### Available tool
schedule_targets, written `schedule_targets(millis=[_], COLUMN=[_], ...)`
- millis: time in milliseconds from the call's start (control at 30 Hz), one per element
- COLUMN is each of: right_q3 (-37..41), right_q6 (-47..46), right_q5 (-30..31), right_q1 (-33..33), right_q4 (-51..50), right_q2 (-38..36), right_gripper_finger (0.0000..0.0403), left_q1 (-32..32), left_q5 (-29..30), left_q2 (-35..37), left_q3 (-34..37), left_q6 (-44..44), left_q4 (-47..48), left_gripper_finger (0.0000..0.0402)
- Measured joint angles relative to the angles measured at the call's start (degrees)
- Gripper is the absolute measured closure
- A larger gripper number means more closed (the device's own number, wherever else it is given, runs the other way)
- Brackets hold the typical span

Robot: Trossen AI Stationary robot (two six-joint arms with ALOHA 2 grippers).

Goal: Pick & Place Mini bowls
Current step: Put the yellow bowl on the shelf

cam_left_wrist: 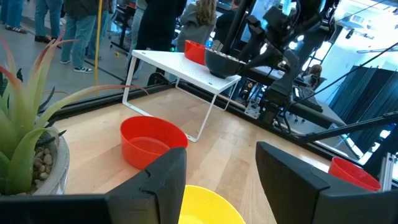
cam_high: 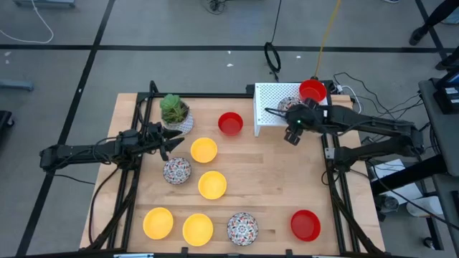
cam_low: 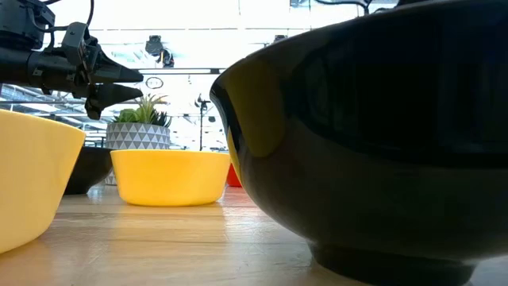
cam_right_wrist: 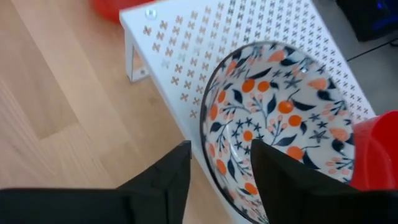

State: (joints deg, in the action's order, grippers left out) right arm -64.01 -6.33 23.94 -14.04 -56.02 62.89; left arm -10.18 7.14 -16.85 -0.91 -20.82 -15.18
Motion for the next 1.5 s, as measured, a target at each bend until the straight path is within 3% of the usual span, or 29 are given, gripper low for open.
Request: schedule_targets(millis=[467, 667, 1000, 1233, 1300, 1500], right_q3=[0.0, 0.0, 0.0, 0.0, 0.0, 0.0], right_q6=[0.1, -0.5, -0.5, -0.3, -0.3, 0.1], right_q5=[-0.3, -9.0, -17.8, -18.1, -18.1, -18.0], right_q1=[1.0, 3.6, 10.0, 13.9, 14.5, 15.0], right_q4=[8.1, 17.5, 30.0, 32.2, 32.2, 32.2], right_q2=[-4.6, -7.0, -10.2, -10.3, -10.3, -10.2], right_gripper_finger=[0.0211, 0.0222, 0.0229, 0.0230, 0.0230, 0.0230], left_q1=[0.0, 0.0, 0.0, 0.0, 0.7, 5.7], left_q5=[0.0, 0.0, 0.4, 0.2, -2.7, -2.5], left_q2=[0.0, 0.0, 0.0, 0.0, -0.1, -7.3], left_q3=[0.0, 0.0, 0.0, 0.0, -0.4, -3.4], left_q6=[0.0, -0.3, -0.5, 3.5, 5.3, 5.5], left_q4=[0.0, 0.0, -0.1, -6.8, -7.0, -5.9], left_gripper_finger=[0.0204, 0.0204, 0.0204, 0.0204, 0.0204, 0.0204])
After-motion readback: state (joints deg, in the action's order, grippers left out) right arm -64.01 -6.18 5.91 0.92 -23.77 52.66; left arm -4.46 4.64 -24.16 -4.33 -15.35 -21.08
